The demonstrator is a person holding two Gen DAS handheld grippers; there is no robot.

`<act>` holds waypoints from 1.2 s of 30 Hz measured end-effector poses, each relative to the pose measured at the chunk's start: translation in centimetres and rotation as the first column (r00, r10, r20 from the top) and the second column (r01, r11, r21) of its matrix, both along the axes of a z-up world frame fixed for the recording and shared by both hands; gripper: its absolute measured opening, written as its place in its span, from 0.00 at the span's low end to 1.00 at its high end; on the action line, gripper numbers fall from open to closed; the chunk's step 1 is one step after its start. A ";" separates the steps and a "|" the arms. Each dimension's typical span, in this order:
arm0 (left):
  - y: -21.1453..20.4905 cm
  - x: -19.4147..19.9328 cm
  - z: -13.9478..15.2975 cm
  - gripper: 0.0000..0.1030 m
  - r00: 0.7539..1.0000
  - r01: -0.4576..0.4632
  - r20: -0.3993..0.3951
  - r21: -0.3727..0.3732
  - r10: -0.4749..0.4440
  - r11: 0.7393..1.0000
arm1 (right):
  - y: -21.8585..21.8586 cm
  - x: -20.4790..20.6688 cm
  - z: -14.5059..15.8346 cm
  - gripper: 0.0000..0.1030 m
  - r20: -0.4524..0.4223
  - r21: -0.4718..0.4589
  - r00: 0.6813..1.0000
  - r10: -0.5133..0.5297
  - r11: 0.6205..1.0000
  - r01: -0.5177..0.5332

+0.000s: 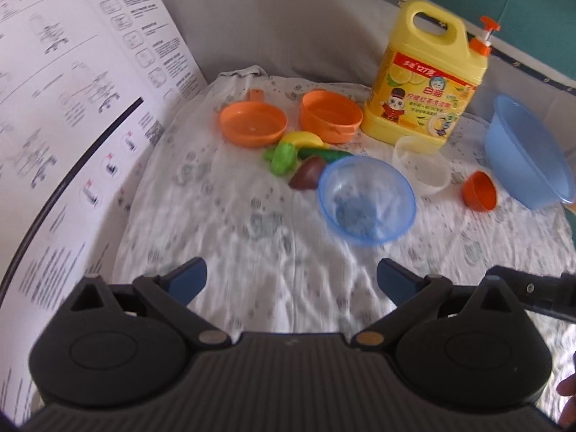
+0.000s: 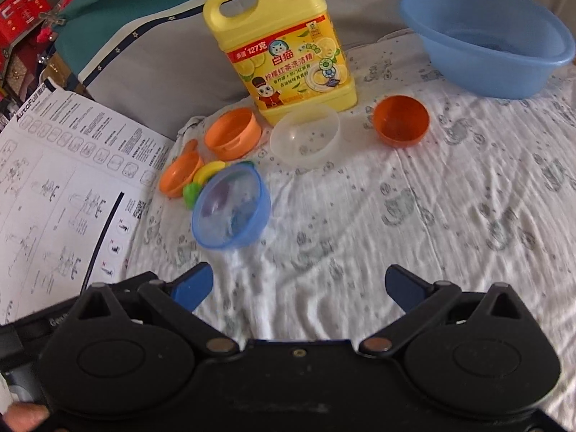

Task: Organize plates and bowls
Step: 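Move both grippers to the translucent blue bowl and close on its rim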

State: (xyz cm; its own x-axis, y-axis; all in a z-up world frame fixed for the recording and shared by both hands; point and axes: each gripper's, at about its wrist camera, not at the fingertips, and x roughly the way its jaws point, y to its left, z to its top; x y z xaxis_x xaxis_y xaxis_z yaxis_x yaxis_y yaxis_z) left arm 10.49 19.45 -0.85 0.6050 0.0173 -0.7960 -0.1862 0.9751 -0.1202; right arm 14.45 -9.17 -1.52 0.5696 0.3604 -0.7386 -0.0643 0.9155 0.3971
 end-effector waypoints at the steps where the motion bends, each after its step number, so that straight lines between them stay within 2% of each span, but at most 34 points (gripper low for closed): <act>1: -0.1 0.8 -0.3 1.00 1.000 -0.002 -0.008 0.009 0.002 1.000 | 0.4 0.9 -0.1 1.00 -0.006 0.000 1.000 0.001 1.000 -0.001; 7: -0.6 4.6 -2.3 1.00 0.999 0.002 -0.044 0.032 -0.001 0.999 | 3.1 5.2 -1.0 1.00 -0.022 -0.037 0.999 0.030 0.999 -0.030; 12: -1.0 6.7 -3.2 0.99 0.998 0.012 -0.058 0.036 -0.010 0.999 | 4.7 7.9 -2.0 0.87 -0.032 -0.061 0.998 0.048 0.997 -0.050; 16: -1.2 8.1 -3.8 0.93 0.998 0.021 -0.066 0.028 -0.019 0.999 | 5.4 9.2 -2.9 0.65 -0.044 -0.065 0.998 0.055 0.996 -0.057; 18: -1.3 8.6 -4.1 0.87 0.997 0.031 -0.070 0.025 -0.030 0.999 | 5.6 9.7 -3.3 0.56 -0.055 -0.054 0.997 0.055 0.997 -0.058; 22: -1.8 9.2 -4.8 0.73 0.995 0.060 -0.079 0.014 -0.058 0.998 | 6.5 10.3 -3.9 0.31 -0.052 -0.064 0.995 0.080 0.994 -0.083; 25: -2.0 9.5 -5.2 0.57 0.994 0.072 -0.080 0.000 -0.072 0.997 | 6.9 10.5 -4.3 0.14 -0.048 -0.060 0.995 0.093 0.994 -0.095; 26: -2.0 9.5 -5.3 0.46 0.994 0.076 -0.077 -0.008 -0.077 0.997 | 7.0 10.6 -4.4 0.09 -0.046 -0.060 0.994 0.097 0.993 -0.099; 27: -2.1 9.6 -5.4 0.35 0.994 0.081 -0.077 -0.015 -0.082 0.997 | 7.1 10.6 -4.5 0.08 -0.044 -0.061 0.994 0.102 0.993 -0.105; 30: -2.4 9.6 -5.4 0.22 0.992 0.099 -0.075 -0.021 -0.100 0.995 | 7.3 10.5 -4.6 0.05 -0.032 -0.064 0.993 0.115 0.991 -0.117; 33: -2.8 9.4 -5.2 0.20 0.992 0.111 -0.068 0.008 -0.110 0.994 | 7.2 10.5 -4.7 0.05 -0.031 -0.062 0.993 0.113 0.991 -0.115; 36: -2.9 9.1 -4.8 0.20 0.991 0.112 -0.067 -0.006 -0.112 0.994 | 6.7 10.3 -4.6 0.05 -0.041 -0.048 0.994 0.101 0.994 -0.103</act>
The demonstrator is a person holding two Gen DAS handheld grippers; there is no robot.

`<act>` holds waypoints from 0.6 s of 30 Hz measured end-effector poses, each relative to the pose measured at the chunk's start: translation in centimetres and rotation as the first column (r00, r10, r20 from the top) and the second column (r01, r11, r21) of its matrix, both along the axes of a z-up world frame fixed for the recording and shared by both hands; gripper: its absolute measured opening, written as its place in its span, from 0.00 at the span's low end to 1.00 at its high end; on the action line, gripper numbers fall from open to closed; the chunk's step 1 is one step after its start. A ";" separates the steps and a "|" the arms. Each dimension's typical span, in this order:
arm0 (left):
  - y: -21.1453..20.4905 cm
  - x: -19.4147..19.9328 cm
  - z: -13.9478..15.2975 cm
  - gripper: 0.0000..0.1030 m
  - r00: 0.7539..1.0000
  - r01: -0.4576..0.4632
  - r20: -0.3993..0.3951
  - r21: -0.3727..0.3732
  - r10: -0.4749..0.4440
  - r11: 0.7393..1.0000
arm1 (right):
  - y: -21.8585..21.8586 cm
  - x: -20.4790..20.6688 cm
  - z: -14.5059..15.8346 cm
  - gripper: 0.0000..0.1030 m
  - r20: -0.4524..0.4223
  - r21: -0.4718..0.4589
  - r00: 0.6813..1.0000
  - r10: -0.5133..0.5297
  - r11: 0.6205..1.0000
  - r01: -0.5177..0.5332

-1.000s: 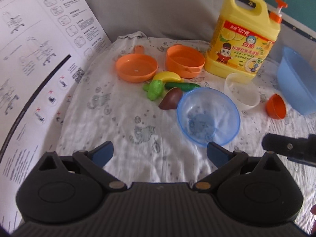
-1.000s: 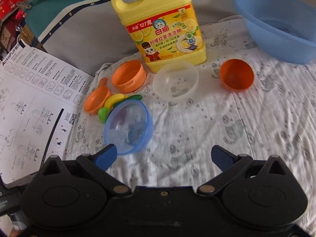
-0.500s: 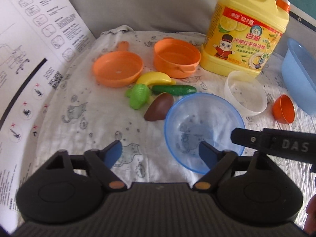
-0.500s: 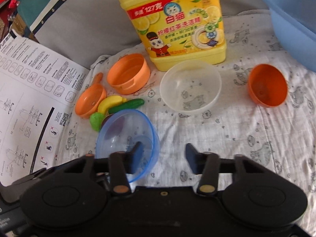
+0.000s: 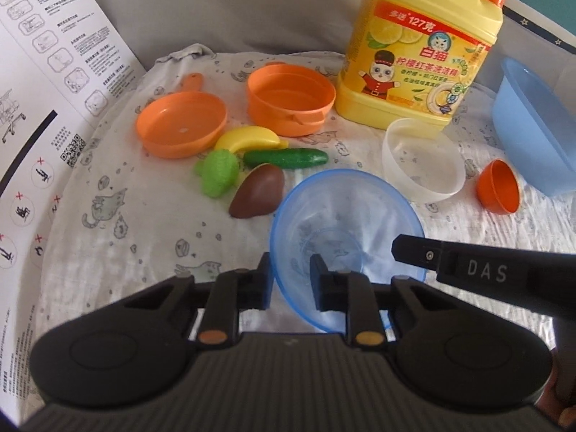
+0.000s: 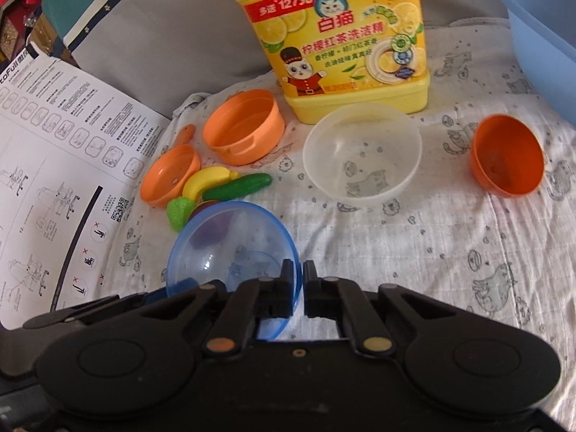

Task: Organize plates and bowls
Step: 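Carry the blue bowl beside the plate stack, lower it, open both grippers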

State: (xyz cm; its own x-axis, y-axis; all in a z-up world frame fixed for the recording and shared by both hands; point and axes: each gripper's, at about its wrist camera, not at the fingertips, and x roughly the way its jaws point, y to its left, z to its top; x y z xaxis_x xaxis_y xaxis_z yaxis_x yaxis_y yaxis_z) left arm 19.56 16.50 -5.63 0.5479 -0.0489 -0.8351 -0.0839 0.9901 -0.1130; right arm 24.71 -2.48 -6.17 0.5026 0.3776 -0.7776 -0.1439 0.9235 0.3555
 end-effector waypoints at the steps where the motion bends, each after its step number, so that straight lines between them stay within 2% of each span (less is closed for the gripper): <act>1: -0.1 -0.1 0.2 0.20 1.000 -0.001 0.002 0.002 0.001 1.000 | -0.1 -0.2 0.1 0.05 -0.002 0.004 1.000 -0.003 1.000 0.003; 7: -1.4 -1.7 1.8 0.20 1.000 0.016 0.010 -0.005 -0.016 1.000 | -1.9 -2.2 1.1 0.05 -0.001 0.020 1.000 -0.015 1.000 0.015; 18: -6.6 -7.2 4.4 0.21 0.992 0.123 0.009 -0.023 -0.122 0.992 | -7.8 -9.0 3.2 0.05 0.013 0.043 0.998 -0.066 0.997 0.066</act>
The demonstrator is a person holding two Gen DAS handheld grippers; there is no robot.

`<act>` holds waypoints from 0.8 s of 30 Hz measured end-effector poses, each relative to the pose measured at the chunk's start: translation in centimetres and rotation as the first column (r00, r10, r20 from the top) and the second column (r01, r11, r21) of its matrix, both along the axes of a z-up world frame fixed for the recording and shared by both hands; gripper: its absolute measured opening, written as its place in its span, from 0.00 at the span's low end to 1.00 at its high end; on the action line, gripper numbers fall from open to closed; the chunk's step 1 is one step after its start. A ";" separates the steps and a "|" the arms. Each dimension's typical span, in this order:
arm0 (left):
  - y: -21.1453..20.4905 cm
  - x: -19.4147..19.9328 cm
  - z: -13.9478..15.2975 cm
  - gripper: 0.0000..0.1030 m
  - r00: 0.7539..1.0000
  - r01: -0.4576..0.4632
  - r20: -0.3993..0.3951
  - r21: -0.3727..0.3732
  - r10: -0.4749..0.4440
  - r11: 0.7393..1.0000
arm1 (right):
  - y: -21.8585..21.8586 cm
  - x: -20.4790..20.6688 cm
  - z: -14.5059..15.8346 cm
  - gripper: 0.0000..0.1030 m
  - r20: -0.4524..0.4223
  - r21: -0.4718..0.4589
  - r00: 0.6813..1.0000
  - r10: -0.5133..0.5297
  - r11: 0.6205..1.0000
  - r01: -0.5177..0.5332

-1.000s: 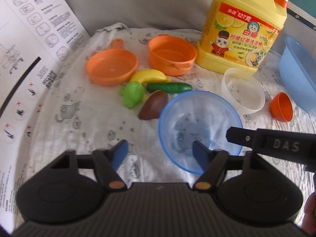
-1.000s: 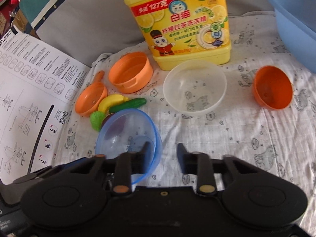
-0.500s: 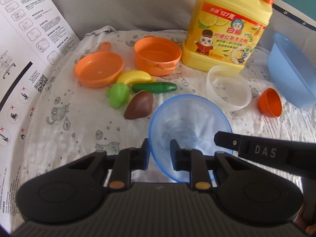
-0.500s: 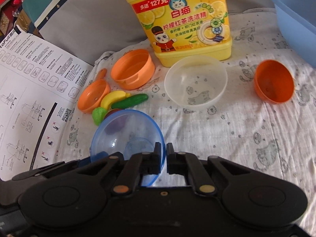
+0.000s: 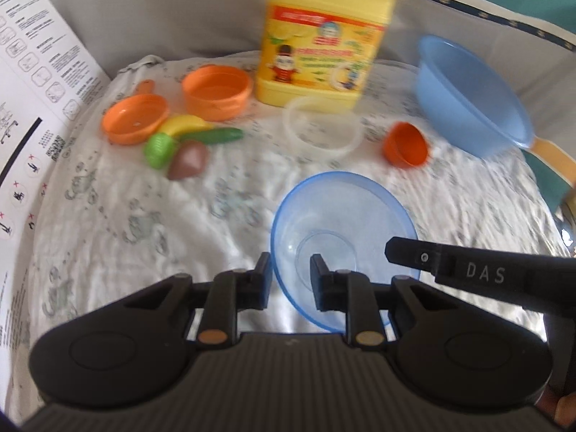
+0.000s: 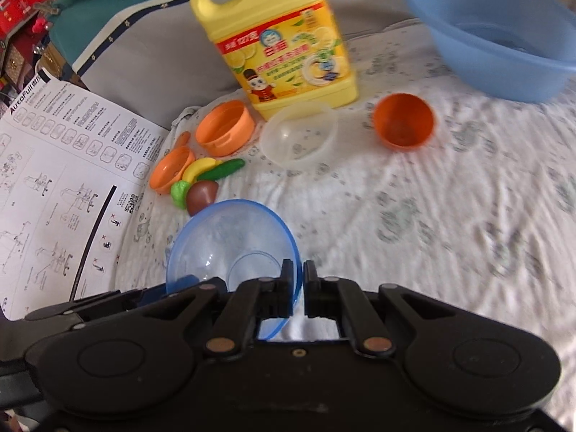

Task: Organize plates and bowls
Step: 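Carry the blue bowl beside the plate stack, lower it, open both grippers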

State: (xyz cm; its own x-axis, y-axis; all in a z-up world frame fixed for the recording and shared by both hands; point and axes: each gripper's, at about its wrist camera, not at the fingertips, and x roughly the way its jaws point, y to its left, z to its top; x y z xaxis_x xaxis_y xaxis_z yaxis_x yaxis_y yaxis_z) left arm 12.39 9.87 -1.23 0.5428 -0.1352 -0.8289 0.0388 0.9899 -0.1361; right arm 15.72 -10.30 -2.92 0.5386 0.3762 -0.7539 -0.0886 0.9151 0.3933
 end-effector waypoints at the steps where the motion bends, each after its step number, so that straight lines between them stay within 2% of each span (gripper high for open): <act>1: -0.6 -0.6 0.2 0.22 1.000 0.012 -0.002 -0.003 -0.012 1.000 | -0.7 -0.8 0.1 0.05 0.001 0.004 1.000 -0.008 1.000 0.008; 15: -6.3 -9.0 0.0 0.23 0.988 0.140 -0.062 -0.046 -0.143 0.989 | -6.5 -10.6 -0.2 0.07 -0.042 0.017 0.996 -0.074 0.997 0.075; 24: -7.5 -12.0 -1.7 0.25 0.981 0.148 -0.119 -0.068 -0.155 0.987 | -8.0 -14.2 -1.1 0.08 -0.067 0.021 0.995 -0.076 0.997 0.078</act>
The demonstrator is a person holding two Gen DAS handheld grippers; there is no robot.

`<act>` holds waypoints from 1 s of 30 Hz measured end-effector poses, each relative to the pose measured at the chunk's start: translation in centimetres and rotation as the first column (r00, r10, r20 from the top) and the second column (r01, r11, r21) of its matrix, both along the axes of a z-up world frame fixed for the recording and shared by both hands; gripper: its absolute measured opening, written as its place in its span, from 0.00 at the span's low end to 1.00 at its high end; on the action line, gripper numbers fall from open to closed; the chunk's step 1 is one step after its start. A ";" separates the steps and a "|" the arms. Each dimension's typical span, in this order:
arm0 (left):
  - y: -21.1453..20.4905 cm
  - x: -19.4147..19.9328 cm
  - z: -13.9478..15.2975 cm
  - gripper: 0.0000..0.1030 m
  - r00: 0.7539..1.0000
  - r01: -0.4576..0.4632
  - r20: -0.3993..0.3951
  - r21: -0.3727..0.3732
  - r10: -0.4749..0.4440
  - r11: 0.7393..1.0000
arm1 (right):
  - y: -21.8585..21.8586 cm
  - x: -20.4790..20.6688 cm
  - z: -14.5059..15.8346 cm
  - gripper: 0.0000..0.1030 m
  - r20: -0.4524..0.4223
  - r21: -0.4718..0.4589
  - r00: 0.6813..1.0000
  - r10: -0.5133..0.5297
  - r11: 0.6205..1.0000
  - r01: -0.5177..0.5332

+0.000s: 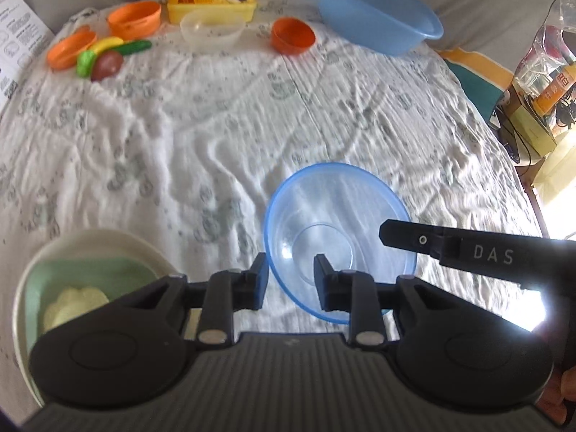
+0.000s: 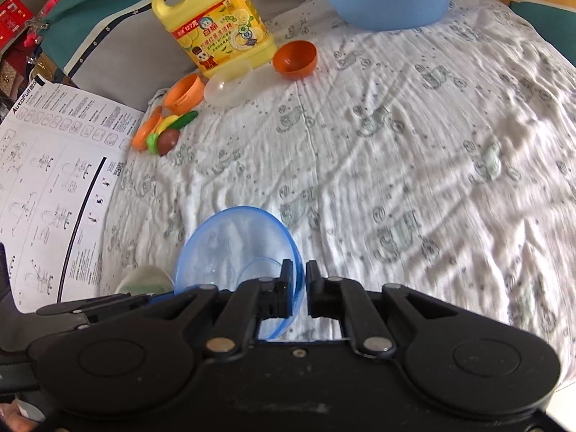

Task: Organize plates and bowls
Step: 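Carry the blue bowl beside the plate stack, lower it, open both grippers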

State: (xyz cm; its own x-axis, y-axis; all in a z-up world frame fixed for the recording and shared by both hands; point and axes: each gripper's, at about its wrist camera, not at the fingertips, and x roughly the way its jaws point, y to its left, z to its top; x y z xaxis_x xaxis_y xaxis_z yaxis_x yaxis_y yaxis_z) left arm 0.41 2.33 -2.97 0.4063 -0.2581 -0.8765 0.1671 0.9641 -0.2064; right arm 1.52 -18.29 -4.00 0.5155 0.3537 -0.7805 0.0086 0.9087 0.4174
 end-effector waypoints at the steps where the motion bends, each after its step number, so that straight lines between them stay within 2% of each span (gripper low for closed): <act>1: 0.0 -0.3 -0.1 0.25 1.000 0.000 -0.002 0.001 0.000 1.000 | -0.1 -0.2 0.0 0.09 0.000 -0.001 1.000 0.002 1.000 -0.002; 9: 0.1 -1.0 -0.5 0.29 1.000 -0.008 -0.007 0.000 0.008 1.000 | 0.3 -1.0 -0.6 0.09 -0.014 -0.008 1.000 0.016 1.000 -0.016; 30: -0.1 -0.9 -2.4 0.29 0.999 -0.006 -0.032 0.008 0.006 1.000 | 0.9 -0.7 -2.1 0.09 -0.058 -0.019 0.998 0.015 1.000 -0.016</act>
State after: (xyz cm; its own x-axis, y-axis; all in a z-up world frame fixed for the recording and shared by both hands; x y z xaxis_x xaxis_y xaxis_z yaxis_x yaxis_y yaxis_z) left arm -0.51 2.21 -5.39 0.3794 -0.2485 -0.8913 0.1548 0.9667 -0.2036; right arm 0.77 -17.42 -6.14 0.4637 0.3455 -0.8159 0.0184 0.9169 0.3987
